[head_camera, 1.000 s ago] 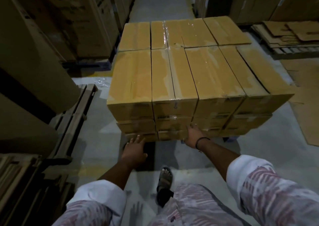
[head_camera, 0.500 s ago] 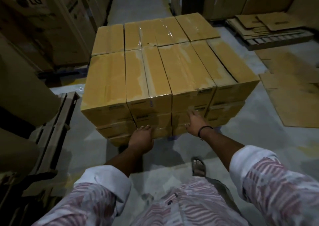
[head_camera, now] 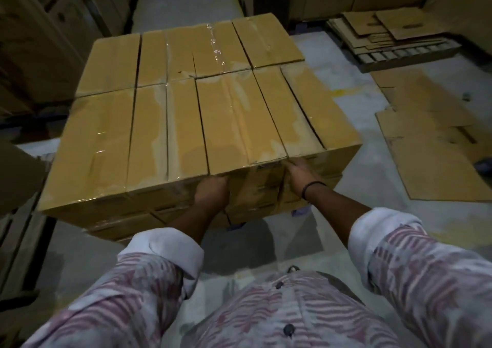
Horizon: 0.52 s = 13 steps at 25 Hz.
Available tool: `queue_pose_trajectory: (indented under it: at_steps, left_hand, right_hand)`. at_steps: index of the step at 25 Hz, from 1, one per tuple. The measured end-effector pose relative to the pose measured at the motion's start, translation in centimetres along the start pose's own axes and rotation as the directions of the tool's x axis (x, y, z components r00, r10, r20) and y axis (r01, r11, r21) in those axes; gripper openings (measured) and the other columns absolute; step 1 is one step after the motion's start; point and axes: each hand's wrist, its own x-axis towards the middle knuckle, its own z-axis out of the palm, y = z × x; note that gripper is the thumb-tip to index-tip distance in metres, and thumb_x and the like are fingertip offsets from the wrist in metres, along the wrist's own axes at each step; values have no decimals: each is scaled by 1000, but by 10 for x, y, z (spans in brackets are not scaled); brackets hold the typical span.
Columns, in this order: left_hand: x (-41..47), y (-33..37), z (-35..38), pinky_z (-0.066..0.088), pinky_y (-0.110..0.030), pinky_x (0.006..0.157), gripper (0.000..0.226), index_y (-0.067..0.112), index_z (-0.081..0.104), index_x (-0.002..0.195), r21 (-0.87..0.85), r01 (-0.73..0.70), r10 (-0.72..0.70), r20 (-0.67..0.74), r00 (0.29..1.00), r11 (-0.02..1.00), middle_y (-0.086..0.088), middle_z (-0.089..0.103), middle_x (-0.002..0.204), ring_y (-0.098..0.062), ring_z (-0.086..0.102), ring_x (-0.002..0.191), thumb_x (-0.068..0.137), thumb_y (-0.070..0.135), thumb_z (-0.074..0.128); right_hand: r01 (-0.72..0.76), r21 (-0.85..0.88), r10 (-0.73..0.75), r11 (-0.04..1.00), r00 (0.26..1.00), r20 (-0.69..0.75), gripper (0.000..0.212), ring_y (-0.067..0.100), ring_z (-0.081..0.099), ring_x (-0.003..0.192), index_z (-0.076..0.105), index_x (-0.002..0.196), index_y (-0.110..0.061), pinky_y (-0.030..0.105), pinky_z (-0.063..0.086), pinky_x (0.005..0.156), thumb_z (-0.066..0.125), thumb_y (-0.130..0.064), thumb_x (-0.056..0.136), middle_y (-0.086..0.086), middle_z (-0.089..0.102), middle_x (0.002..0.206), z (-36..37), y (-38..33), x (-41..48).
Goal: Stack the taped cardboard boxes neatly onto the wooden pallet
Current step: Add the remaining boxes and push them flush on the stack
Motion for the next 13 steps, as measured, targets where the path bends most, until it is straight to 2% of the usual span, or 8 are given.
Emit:
queue_pose_trajectory:
  at_steps: [5, 9, 11, 13]
  left_hand:
    - [55, 21, 6, 57, -44, 91, 43, 18, 58, 135, -7, 66, -66, 30, 997, 998, -7, 61, 129, -28, 62, 113, 92, 15, 63]
    - [79, 20, 3, 57, -44, 91, 46, 17, 56, 136, 2, 71, -71, 95, 993, 997, -7, 55, 138, -28, 61, 115, 92, 11, 64]
    - [89, 15, 0, 59, -44, 88, 45, 16, 57, 136, 46, 43, -48, 117, 992, 998, -8, 53, 141, -30, 62, 114, 92, 7, 63]
    - [98, 9, -6, 59, -40, 79, 40, 17, 60, 131, 102, 6, -18, 121, 992, 995, -6, 57, 132, -28, 65, 105, 93, 6, 63]
  right_hand:
    - [84, -130, -70, 988, 991, 112, 65, 33, 27, 145, 36, 152, -17, 46, 34, 116, 65, -15, 94, 12, 33, 157, -12, 47, 47]
    - [190, -167, -163, 968, 973, 160, 67, 34, 37, 135, 39, 148, -18, 49, 45, 105, 66, -6, 88, 12, 39, 149, -11, 47, 78]
    - [198, -178, -171, 964, 973, 153, 64, 35, 44, 124, 47, 139, -17, 48, 50, 96, 75, -11, 82, 11, 42, 139, -12, 42, 88]
    - [185, -188, -153, 965, 973, 172, 60, 34, 44, 120, 51, 129, -18, 45, 52, 87, 82, -21, 78, 8, 41, 133, -16, 37, 97]
